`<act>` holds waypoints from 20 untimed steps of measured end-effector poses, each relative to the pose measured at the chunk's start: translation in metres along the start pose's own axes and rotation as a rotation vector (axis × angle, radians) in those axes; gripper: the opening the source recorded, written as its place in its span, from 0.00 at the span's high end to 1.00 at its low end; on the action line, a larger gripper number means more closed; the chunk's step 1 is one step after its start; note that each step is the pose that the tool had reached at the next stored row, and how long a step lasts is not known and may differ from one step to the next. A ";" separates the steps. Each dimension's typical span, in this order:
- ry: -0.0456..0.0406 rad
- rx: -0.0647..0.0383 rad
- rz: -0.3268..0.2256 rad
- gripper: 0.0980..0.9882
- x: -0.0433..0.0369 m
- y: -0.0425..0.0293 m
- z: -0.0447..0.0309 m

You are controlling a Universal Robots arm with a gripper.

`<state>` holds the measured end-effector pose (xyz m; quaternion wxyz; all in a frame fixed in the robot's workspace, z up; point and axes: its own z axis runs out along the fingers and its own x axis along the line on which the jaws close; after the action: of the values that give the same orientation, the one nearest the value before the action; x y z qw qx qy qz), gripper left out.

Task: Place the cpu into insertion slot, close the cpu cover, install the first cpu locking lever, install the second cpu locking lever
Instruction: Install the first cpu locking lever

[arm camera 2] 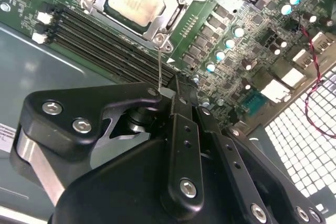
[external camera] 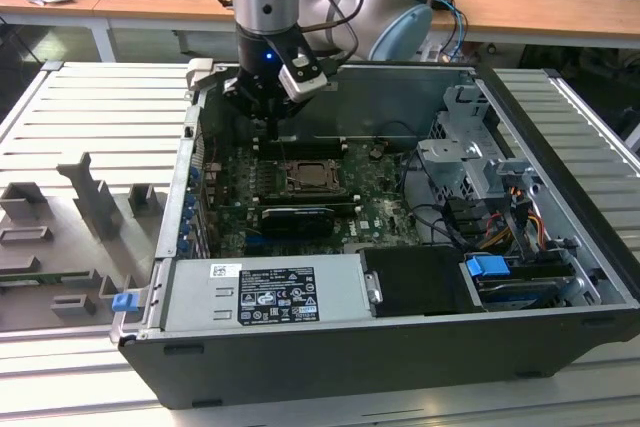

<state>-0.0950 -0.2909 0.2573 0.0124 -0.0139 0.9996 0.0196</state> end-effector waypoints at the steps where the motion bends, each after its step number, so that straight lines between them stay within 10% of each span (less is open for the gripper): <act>1: 0.0000 0.000 0.000 0.99 -0.0008 0.0000 0.0000; 20: -0.0002 0.000 0.000 0.99 -0.0213 -0.0006 0.0013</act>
<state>-0.0737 -0.2909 0.2565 0.0125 -0.0140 0.9996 0.0197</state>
